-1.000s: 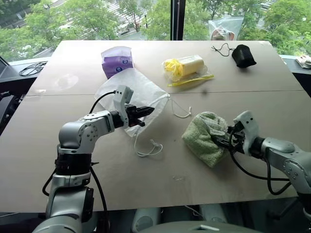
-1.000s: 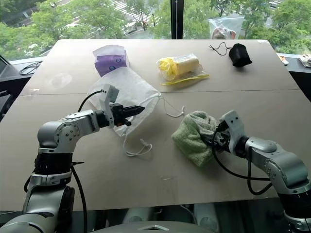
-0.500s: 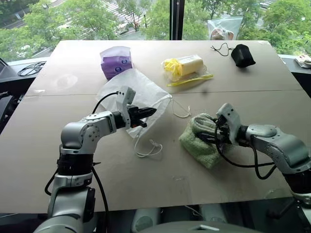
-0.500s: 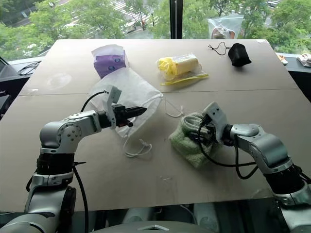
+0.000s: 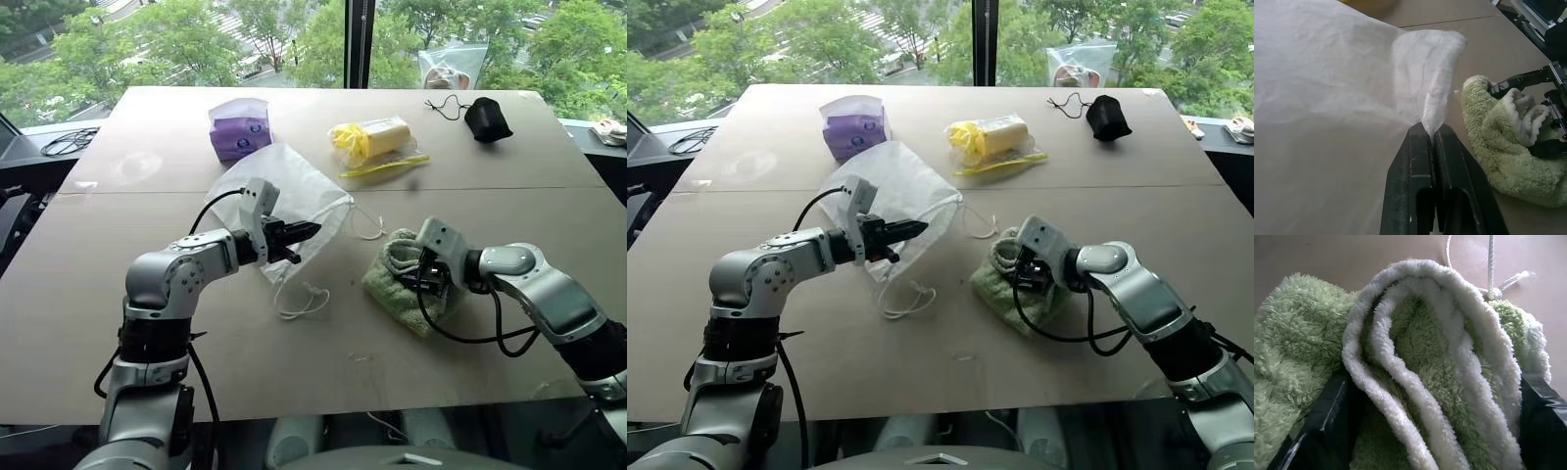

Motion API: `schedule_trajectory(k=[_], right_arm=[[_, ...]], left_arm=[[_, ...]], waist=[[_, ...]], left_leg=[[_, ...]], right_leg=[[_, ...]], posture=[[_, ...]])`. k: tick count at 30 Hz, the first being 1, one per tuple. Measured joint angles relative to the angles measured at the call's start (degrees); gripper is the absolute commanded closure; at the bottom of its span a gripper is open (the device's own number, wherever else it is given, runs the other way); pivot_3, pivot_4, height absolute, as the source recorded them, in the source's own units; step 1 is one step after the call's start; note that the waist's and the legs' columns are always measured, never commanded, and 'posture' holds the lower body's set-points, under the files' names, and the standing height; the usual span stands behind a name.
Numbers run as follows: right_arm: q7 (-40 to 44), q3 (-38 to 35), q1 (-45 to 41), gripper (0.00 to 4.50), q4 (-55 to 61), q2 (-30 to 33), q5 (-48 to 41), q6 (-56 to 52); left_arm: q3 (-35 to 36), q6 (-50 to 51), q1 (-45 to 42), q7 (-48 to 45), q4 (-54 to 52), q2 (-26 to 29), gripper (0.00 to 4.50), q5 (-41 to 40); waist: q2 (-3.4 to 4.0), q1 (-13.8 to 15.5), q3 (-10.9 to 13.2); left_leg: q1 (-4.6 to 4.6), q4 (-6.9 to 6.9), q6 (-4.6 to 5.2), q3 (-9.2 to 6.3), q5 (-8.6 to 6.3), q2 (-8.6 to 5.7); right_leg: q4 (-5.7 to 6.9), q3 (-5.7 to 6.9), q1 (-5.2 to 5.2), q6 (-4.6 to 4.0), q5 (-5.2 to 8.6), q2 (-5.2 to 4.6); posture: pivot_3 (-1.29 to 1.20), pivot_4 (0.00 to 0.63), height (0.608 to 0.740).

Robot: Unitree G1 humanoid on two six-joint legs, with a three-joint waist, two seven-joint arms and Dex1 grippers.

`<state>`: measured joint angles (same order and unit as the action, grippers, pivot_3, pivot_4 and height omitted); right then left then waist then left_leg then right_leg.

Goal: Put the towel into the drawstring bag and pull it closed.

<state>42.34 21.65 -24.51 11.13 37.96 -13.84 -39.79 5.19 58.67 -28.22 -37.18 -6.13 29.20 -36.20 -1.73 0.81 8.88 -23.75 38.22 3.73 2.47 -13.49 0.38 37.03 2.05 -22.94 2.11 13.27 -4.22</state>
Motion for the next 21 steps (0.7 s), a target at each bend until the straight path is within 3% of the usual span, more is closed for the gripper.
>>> schedule_trajectory(k=[1, 2, 7, 8, 12, 15, 19, 21], right_arm=[[0.06, -1.01, 1.05, 2.14, -0.87, -1.94, -0.43, 0.16], [0.08, -1.55, 1.75, 2.78, -1.08, -2.84, -0.67, 0.48], [0.06, -4.67, 5.64, 4.26, -1.42, -5.82, -1.78, 3.48], [0.07, -5.08, 6.04, 4.33, -1.46, -6.03, -1.98, 3.77], [1.46, -15.13, 13.39, 4.47, 2.91, -17.66, -19.62, 0.66], [0.97, -16.14, 10.56, 4.47, 8.12, -22.16, -27.50, -1.26], [-0.81, -14.26, 7.18, 4.47, 7.22, -24.31, -24.89, 0.76], [-1.55, -9.28, 6.04, 4.47, 3.04, -24.88, -18.61, 4.72]], left_arm=[[-0.37, -0.01, 0.00, -0.03, 0.00, -0.20, 4.50, 0.00], [-0.75, -0.04, -0.01, -0.07, 0.00, -0.30, 4.50, 0.01], [-3.71, -0.85, 0.01, -1.53, -0.09, -0.50, 4.50, 0.33], [-3.83, -0.96, 0.05, -1.63, -0.12, -0.50, 4.50, 0.37], [-5.74, -2.23, 0.32, -2.69, 0.37, -0.34, 4.50, 1.73], [-8.50, -2.78, 0.26, -3.71, 0.77, -0.95, 4.50, 2.81], [-8.41, -2.75, 0.12, -4.19, 0.87, -1.27, 4.50, 2.67], [-7.75, -1.84, -0.20, -4.52, 0.83, -1.63, 4.50, 1.59]], waist=[[-0.22, -0.08, -0.22], [-0.29, -0.27, -0.28], [-0.13, -1.05, -0.41], [-0.12, -1.04, -0.41], [0.31, -1.05, -0.03], [0.69, -1.46, 0.15], [0.69, -1.35, 0.14], [0.70, -1.34, 0.15]], left_leg=[[0.03, -0.04, -0.01, -0.04, 0.00, 0.01], [0.06, -0.04, -0.01, -0.05, -0.01, 0.03], [0.10, -0.09, -0.29, -0.08, -0.16, 0.06], [0.10, -0.09, -0.30, -0.08, -0.16, 0.06], [-0.31, -0.38, -0.31, -0.08, -0.14, 0.05], [-0.92, -0.37, -0.31, 0.05, 0.19, 0.03], [-0.96, -0.42, -0.32, 0.04, 0.20, 0.01], [-0.98, -0.46, -0.32, 0.06, 0.20, -0.02]], right_leg=[[-0.02, 0.01, 0.03, -0.01, 0.00, -0.01], [-0.02, 0.00, 0.05, -0.02, -0.01, -0.01], [-0.01, 0.04, 0.05, -0.15, -0.09, -0.12], [-0.02, 0.05, 0.05, -0.15, -0.09, -0.12], [-0.11, 0.06, -0.36, -0.14, -0.11, -0.16], [-0.03, -0.01, -0.98, 0.10, -0.26, -0.12], [-0.09, 0.08, -0.98, 0.08, -0.24, -0.12], [-0.14, 0.09, -1.00, 0.07, -0.23, -0.10]], posture=[[0.00, 0.150, 0.740], [0.00, 0.150, 0.740], [0.00, 0.150, 0.740], [0.00, 0.150, 0.740], [0.00, 0.150, 0.740], [0.00, 0.150, 0.740], [0.00, 0.150, 0.740], [0.00, 0.150, 0.740]])
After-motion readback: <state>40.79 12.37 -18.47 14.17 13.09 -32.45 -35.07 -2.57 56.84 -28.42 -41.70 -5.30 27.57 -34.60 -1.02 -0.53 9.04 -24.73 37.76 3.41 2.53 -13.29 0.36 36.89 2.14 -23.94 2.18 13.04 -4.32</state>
